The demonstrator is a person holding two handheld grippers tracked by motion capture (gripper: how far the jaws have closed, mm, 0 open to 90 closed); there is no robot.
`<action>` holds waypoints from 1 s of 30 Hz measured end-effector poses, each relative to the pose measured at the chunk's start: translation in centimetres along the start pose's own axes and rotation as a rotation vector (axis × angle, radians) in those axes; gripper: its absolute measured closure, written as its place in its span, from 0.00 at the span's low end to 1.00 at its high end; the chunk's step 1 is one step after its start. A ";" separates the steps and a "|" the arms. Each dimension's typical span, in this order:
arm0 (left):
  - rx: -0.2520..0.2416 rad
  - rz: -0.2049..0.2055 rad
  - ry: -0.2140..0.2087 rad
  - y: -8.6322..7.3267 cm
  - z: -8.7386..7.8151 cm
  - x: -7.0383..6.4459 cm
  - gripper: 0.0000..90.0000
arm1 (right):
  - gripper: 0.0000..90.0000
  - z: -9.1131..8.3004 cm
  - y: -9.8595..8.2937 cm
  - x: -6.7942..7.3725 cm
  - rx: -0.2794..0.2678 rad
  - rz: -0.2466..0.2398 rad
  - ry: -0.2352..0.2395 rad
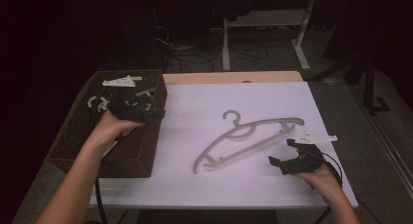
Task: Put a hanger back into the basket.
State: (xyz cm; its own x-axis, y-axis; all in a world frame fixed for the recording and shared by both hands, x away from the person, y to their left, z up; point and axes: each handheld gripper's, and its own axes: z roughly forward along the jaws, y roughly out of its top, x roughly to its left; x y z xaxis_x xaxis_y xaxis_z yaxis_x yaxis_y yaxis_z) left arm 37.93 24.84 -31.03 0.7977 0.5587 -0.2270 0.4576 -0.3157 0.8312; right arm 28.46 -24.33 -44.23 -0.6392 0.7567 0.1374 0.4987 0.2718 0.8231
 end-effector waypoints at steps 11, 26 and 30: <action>0.019 0.078 -0.075 0.5 7.1 -4.4 0.01 | 0.00 -0.1 0.8 -0.4 0.007 0.002 -0.017; 0.081 0.121 -0.099 -1.8 12.6 -4.7 0.04 | 0.12 1.6 4.7 -2.4 0.092 0.017 -0.109; 0.080 0.103 -0.098 -2.2 13.0 -4.2 0.04 | 0.31 1.9 5.5 -3.5 0.115 0.017 -0.154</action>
State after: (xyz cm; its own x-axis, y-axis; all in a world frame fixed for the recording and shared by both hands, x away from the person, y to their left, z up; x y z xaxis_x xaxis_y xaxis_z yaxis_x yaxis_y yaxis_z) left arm 38.74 13.22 -38.50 0.8747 0.4441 -0.1938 0.3979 -0.4301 0.8104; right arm 34.56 -24.35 -41.19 -0.5375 0.8413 0.0577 0.5779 0.3176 0.7518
